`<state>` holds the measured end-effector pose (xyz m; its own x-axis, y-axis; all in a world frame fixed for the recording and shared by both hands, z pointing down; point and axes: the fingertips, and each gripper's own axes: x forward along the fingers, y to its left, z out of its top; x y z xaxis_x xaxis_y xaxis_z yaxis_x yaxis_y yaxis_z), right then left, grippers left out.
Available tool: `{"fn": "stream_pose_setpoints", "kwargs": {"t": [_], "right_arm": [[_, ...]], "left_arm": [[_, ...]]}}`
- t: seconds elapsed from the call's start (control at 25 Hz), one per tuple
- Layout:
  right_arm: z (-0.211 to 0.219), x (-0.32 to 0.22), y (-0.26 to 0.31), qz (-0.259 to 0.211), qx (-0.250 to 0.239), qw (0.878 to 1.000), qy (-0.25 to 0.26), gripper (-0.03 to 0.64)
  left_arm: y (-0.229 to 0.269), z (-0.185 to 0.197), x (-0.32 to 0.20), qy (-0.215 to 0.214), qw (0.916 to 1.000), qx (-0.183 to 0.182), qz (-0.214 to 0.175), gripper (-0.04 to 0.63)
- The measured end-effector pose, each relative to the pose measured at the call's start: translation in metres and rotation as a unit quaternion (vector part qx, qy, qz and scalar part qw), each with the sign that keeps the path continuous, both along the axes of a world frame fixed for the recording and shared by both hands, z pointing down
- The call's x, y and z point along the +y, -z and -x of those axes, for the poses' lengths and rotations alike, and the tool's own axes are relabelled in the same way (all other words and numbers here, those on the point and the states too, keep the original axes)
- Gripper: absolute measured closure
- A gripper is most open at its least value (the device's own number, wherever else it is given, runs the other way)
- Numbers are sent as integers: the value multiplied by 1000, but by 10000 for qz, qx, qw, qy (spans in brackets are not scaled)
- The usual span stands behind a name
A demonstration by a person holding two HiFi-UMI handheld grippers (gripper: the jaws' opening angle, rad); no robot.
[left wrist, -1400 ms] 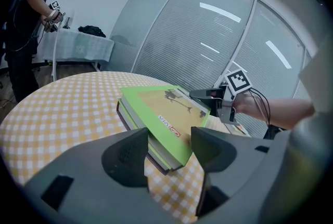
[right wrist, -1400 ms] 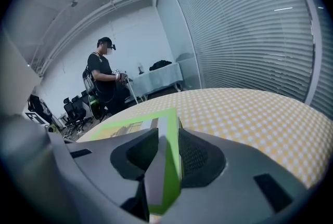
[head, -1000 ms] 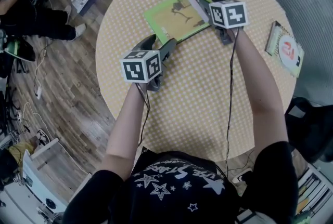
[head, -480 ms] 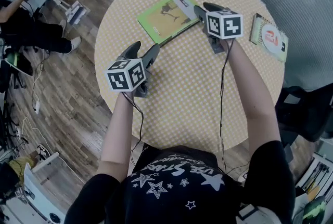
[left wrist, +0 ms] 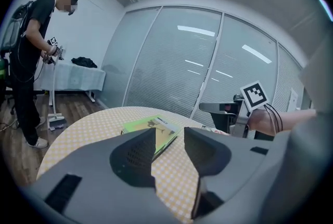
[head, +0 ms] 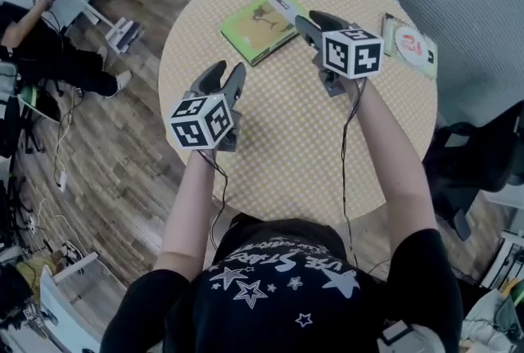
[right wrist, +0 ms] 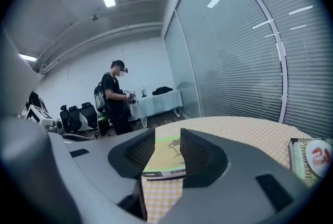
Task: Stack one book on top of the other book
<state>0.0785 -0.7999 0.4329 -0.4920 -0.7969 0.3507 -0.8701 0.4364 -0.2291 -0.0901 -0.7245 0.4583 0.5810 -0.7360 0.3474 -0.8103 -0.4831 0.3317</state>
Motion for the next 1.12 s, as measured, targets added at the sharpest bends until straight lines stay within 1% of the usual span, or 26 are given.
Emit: {"fn": "stream_pose_setpoints", "kwargs": {"t": [0.12,0.24,0.32,0.4,0.52,0.64,0.76,0.92,1.12], "right_arm": [[12,30,16,-116,-257,9996,0,463],[19,58,28,-293,-392,9988,2,482],[22,81,32,-376,-491,9981,-79,495],[24,105,34,-442,-600,9970,-196,506],[21,136,35,-504,-679,9958,-347,526],[18,158,32,-487,-754,9950,-428,534],[17,173,30,-488,-851,9943,-413,537],[20,193,32,-518,-1097,9922,-274,541],[21,240,32,-508,-1187,9916,9,541]], "left_arm": [[15,2,16,-158,9997,69,-160,458],[34,-2,25,-266,9976,308,-556,492],[45,-6,33,-396,9953,373,-795,508],[53,-12,45,-601,9930,368,-952,518],[60,-26,61,-897,9891,243,-1142,525],[65,-38,74,-1060,9868,223,-1208,526],[71,-44,88,-1096,9858,244,-1246,526],[73,-46,108,-966,9870,176,-1273,526],[70,-52,155,-782,9892,167,-1228,532]]}}
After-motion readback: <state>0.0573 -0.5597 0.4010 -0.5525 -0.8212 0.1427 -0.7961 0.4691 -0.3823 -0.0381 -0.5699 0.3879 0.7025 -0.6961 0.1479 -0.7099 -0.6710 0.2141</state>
